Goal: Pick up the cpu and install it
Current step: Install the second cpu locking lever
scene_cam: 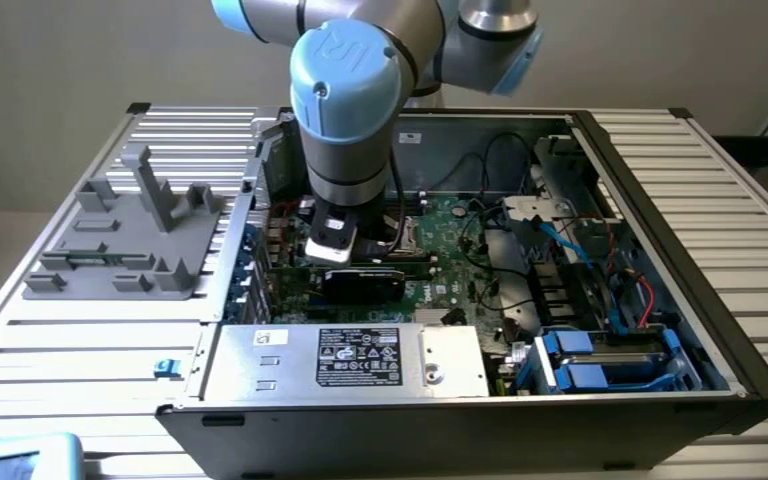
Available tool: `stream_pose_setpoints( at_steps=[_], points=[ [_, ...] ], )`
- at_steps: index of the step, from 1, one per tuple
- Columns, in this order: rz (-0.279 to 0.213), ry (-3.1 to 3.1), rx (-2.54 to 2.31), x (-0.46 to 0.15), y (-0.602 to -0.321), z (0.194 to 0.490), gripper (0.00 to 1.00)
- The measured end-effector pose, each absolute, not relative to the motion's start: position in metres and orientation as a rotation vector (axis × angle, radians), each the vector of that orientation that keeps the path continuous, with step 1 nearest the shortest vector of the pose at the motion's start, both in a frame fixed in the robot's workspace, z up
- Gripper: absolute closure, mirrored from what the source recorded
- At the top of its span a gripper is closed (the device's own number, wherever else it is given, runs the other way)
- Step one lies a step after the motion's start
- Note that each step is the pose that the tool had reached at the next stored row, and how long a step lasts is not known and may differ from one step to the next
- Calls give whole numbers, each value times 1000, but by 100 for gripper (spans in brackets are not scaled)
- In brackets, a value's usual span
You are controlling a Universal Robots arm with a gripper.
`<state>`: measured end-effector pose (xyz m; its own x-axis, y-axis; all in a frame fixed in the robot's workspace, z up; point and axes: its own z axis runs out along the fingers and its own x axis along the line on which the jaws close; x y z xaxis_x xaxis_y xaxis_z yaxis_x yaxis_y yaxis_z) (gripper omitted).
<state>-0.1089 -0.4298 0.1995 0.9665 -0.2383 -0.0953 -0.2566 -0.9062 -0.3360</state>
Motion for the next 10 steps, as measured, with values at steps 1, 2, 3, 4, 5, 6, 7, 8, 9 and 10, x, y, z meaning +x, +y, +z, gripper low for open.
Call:
stream_pose_setpoints(
  at_steps=[1,2,3,4,5,6,7,8,9,10],
  points=[
    [74,359,-2764,-109,-430,199,89],
    [74,359,-2764,-109,-430,199,89],
    [74,359,-2765,-109,-430,199,89],
    [74,359,-2764,-109,-429,198,89],
    [74,360,-2764,-110,-429,198,89],
    [74,360,-2764,-110,-429,198,89],
    [74,359,-2764,-110,-429,198,89],
    [74,359,-2764,-110,-428,198,89],
    [74,359,-2764,-111,-428,198,89],
    [74,359,-2764,-111,-428,198,89]
  ],
)
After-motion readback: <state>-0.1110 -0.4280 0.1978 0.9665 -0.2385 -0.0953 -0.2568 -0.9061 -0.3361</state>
